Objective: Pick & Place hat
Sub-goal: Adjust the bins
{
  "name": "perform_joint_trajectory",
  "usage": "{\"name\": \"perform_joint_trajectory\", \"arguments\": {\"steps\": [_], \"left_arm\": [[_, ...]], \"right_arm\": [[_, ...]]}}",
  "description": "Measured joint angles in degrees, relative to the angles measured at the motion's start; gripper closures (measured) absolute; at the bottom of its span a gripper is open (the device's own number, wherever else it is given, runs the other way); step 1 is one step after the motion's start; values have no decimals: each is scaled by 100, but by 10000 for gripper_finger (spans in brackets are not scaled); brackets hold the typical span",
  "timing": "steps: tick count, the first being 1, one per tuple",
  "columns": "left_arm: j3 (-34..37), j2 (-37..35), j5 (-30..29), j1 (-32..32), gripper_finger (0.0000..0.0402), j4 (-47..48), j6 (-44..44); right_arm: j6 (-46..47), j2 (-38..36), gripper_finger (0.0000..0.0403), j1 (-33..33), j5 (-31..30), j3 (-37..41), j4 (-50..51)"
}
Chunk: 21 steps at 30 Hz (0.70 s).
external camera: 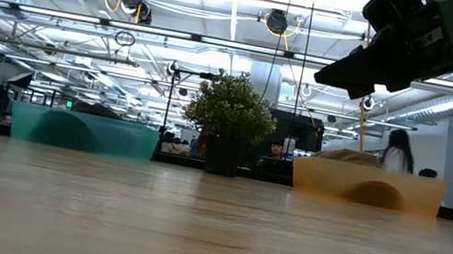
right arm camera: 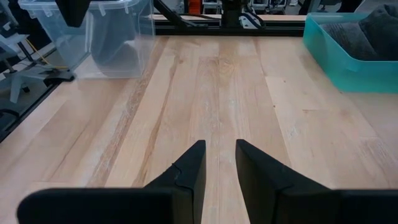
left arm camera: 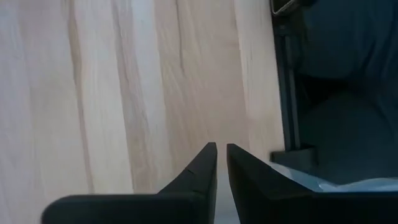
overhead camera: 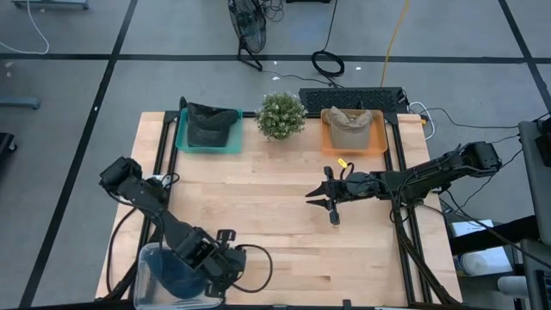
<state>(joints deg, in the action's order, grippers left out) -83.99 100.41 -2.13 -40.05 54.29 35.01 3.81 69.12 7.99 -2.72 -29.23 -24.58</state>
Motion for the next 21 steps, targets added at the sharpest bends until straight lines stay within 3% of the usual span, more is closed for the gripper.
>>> {"name": "perform_joint_trajectory", "arguments": {"steps": [12, 21], "left_arm": [[-2, -39, -23, -234, 355, 35, 161], [13, -636, 185, -57, 355, 178, 365]], "right_arm": [[3, 0, 328, 0, 2, 0, 0], [5, 0, 328, -1, 2, 0, -46]]}}
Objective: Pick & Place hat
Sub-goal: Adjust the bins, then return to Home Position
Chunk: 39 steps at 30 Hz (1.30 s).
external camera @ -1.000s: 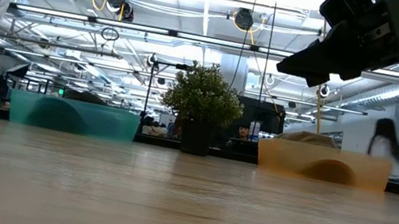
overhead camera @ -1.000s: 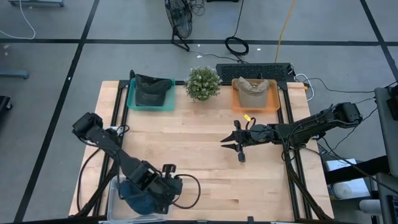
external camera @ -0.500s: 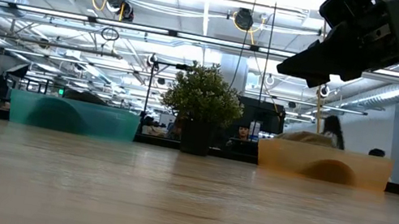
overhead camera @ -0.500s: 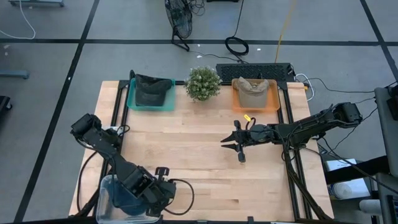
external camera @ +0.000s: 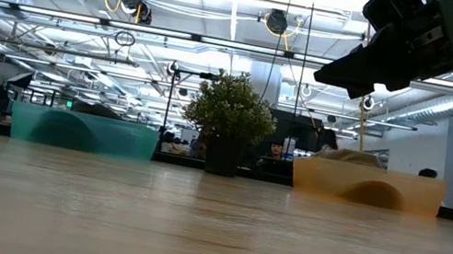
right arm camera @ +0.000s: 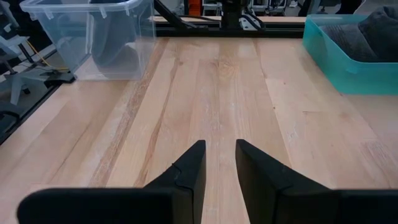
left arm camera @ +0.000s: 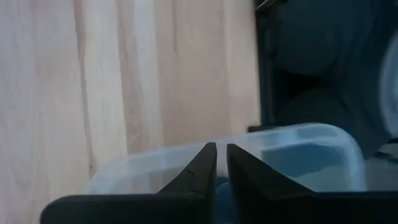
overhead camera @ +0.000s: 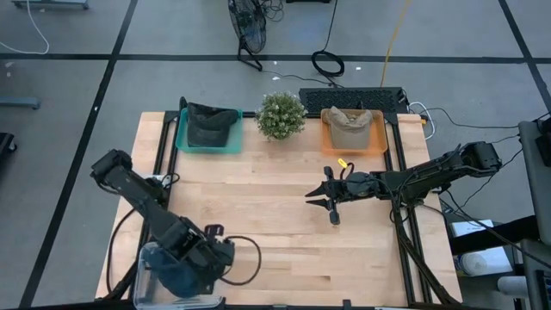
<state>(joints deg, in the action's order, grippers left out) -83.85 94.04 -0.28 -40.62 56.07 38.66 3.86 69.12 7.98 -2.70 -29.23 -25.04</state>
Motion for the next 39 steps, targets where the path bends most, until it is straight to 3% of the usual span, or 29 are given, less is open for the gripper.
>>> {"name": "perform_joint_trajectory", "arguments": {"steps": [3, 10, 13, 18, 25, 29, 34, 39], "left_arm": [[0, -259, -92, -72, 355, -6, 12], [-2, -775, -975, -447, 381, 664, 308], [-7, -857, -1493, -519, 396, 1365, 643], [6, -857, -1947, -525, 381, 2499, 1295], [36, -856, -2086, -727, 396, 2553, 1592], [42, -1065, -3258, -1034, 384, 2536, 1850], [220, -1740, -4033, -1231, 396, 2518, 1803], [1213, -2886, -4896, -1319, 389, 1716, 1390]], "right_arm": [[2, 0, 328, -1, 2, 0, 4], [1, 0, 328, 0, 2, 0, 28], [1, 0, 328, 1, 0, 0, 21], [68, 0, 328, 1, -2, 0, 0], [41, 0, 328, -1, -2, 0, 6], [-20, 0, 328, 1, -6, 0, -39], [-76, 0, 328, 1, -94, 1, -305], [-297, -75, 339, -9, -356, 1, -579]]}}
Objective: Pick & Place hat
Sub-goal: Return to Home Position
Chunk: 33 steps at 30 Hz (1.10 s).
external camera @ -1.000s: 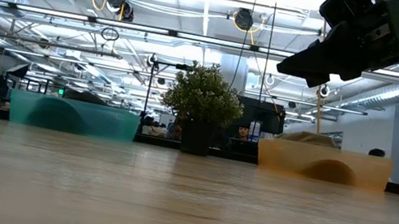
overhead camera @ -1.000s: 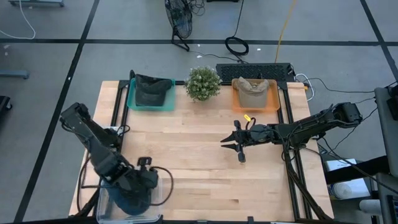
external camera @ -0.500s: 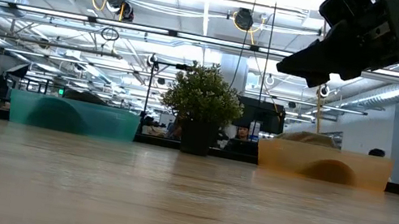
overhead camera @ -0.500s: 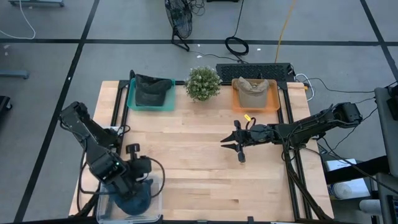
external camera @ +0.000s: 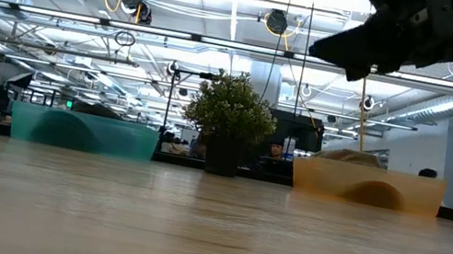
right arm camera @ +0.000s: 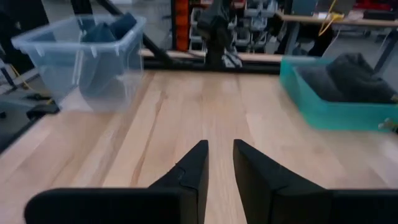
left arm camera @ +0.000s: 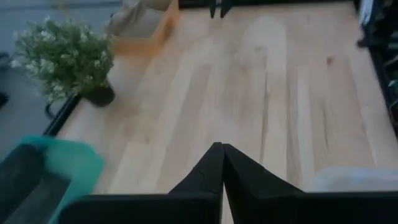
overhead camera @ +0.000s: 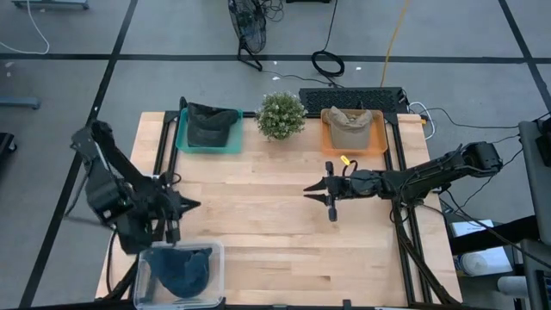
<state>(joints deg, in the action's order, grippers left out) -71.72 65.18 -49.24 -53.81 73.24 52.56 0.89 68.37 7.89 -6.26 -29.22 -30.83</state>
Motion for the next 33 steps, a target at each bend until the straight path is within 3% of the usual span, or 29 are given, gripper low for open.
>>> {"name": "perform_joint_trajectory", "arguments": {"steps": [5, 12, 18, 21, 24, 27, 33], "left_arm": [[1772, -1304, -118, 165, 396, -2106, -1029], [3570, -2536, 782, 997, 397, -5139, -3055], [4190, -2994, 1642, 1965, 395, -5654, -3648], [4606, -3176, 1817, 2270, 397, -6684, -4354], [5070, -3234, 2412, 2747, 391, -7707, -4865], [5433, -3252, 2972, 3284, 392, -7962, -4765], [5804, -3276, 3513, 3917, 390, -8598, -4539]], "right_arm": [[-9, -446, 355, -3, -22, 1, 81], [-123, -1189, 371, -3, -289, -1, 587], [11, -1443, 376, -1, -295, -1, 1246], [32, -1560, 376, -1, -343, 1, 1593], [37, -1709, 377, -1, -452, 1, 1769], [31, -1886, 376, -3, -448, 1, 1882], [114, -2309, 376, -3, -446, 27, 2427]]}}
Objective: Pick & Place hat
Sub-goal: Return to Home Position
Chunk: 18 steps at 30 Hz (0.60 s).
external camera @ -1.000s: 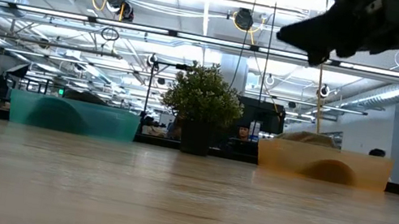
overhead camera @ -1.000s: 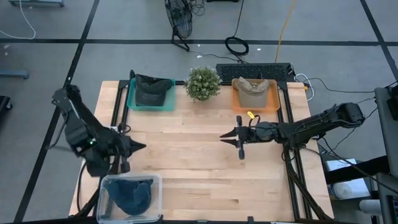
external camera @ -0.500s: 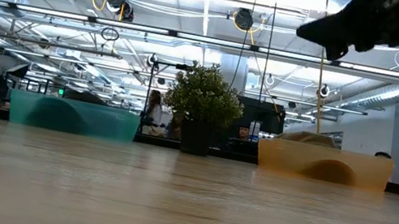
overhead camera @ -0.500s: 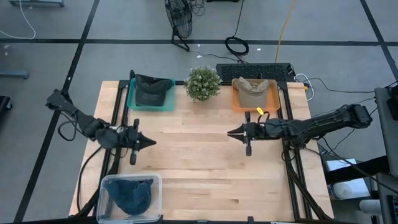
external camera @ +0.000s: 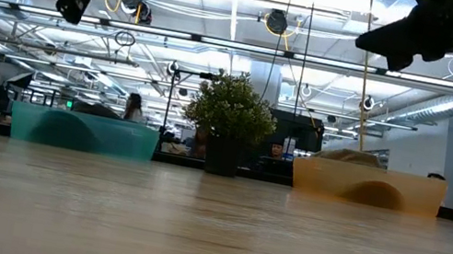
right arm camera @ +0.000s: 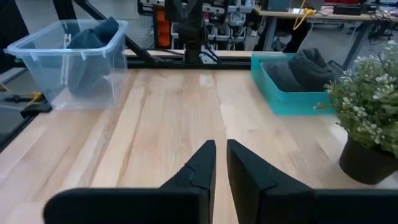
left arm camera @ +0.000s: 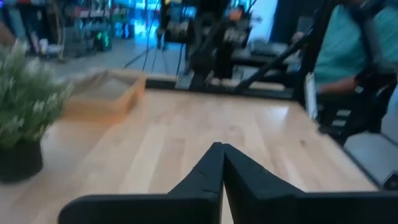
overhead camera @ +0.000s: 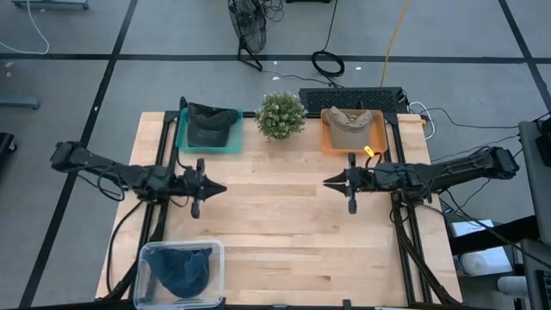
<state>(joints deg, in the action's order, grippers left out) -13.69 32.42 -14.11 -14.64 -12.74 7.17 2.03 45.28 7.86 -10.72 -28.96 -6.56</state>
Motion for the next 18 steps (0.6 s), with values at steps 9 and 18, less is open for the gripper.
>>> {"name": "perform_joint_trajectory", "arguments": {"steps": [9, 18], "left_arm": [[4, -306, 420, 285, 391, -256, -208], [4, -1120, 1210, 952, 393, 443, -324]], "right_arm": [[91, -1117, 380, 0, -297, 1172, -666], [234, -2324, 381, 0, -281, 2162, -1033]]}}
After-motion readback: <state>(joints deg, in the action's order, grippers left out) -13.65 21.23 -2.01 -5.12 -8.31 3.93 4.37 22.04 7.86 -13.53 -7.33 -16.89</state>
